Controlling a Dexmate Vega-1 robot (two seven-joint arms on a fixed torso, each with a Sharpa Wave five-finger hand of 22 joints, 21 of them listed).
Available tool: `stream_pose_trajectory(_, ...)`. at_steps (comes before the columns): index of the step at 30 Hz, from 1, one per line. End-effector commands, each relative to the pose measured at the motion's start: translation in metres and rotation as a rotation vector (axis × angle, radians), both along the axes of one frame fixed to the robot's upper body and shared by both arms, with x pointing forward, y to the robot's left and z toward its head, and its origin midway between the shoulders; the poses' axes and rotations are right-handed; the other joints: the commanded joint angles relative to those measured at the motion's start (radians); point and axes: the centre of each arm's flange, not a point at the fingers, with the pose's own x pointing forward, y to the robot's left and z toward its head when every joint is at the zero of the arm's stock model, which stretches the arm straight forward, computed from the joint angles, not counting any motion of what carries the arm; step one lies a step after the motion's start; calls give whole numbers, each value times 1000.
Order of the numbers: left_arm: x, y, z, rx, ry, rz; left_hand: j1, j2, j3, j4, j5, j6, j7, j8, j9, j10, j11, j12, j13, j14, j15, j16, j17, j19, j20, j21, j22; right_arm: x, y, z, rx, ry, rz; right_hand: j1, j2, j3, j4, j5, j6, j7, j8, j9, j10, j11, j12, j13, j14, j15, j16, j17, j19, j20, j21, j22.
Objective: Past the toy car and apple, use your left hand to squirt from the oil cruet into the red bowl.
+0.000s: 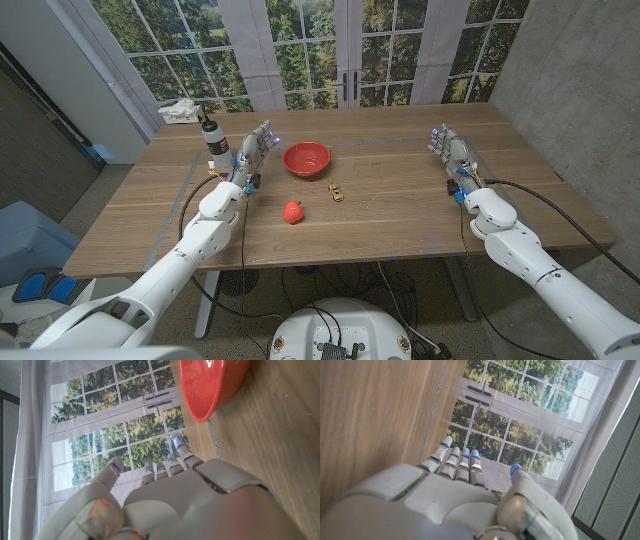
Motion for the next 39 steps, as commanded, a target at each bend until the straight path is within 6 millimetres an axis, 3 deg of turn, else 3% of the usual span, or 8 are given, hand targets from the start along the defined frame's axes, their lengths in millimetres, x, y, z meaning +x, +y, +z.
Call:
stream_pose_trajectory(1,-4,3,-1,-33,-39,23,-43,18,5,-7,-4,7,-8,4,5,27,-2,7,5,231,6,48,11,119,40,20,7,-10,-4,-2,6,-2,-19,2,3,12,0,3,9,-3,7,5,12,2,9,0,10,-9,5,-2,8,-37,-5,3)
stream_pose_trajectory(3,-6,6,-2,-37,-48,25,-71,21,6,5,-4,12,-7,2,4,50,7,7,6,431,-14,94,21,223,35,46,13,-10,-3,-4,11,-1,-22,2,2,12,-1,3,9,-3,7,5,12,1,9,-1,10,-9,5,-3,9,-36,-6,3)
stream_pose_trajectory(12,-8,10,-2,-28,-61,60,-100,13,19,24,-1,17,0,4,5,128,-12,9,7,916,-113,213,46,651,-61,216,33,-10,-2,-5,11,2,-25,5,0,18,-6,1,11,-4,8,5,15,1,10,-7,14,-5,5,-12,14,-32,-13,3)
stream_pose_trajectory(14,-8,11,-2,-24,-70,72,-101,10,18,27,0,30,5,4,5,138,-15,6,7,1022,-116,255,67,791,-123,295,58,-10,-2,-5,10,2,-28,4,0,19,-7,1,11,-4,8,5,15,1,10,-9,14,-5,6,-13,15,-31,-14,3)
stream_pose_trajectory(16,-7,11,-1,-23,-78,79,-94,7,22,17,2,44,12,5,5,142,-23,3,7,1177,-119,323,111,896,-233,430,153,-11,-2,-5,11,3,-28,4,0,19,-7,0,11,-4,8,5,15,2,10,-10,15,-5,6,-14,16,-30,-16,4)
stream_pose_trajectory(20,-7,14,1,-2,-76,86,-95,-17,48,0,8,65,20,7,6,188,-46,9,8,1361,-184,442,173,991,-280,601,320,-10,-1,-5,5,8,-34,3,-1,19,-8,-1,12,-4,8,5,16,1,10,-12,15,-4,8,-15,17,-29,-18,4)
stream_pose_trajectory(27,-5,16,2,10,-62,85,-122,-69,45,12,13,-39,11,-13,4,166,-83,-5,8,1366,-192,528,203,1023,-281,636,354,-6,3,-4,-11,13,-44,-3,-6,17,-7,-3,13,-3,8,5,14,1,10,-16,15,-1,9,-17,21,-24,-23,4)
stream_pose_trajectory(39,-6,17,0,5,-40,94,-123,-128,31,12,18,-67,32,-2,1,91,-44,-13,8,1350,-191,530,152,1020,-279,609,312,0,9,-5,-13,16,-38,2,-13,18,-20,-5,12,-1,7,5,14,3,10,-23,13,1,10,-25,24,-22,-31,4)
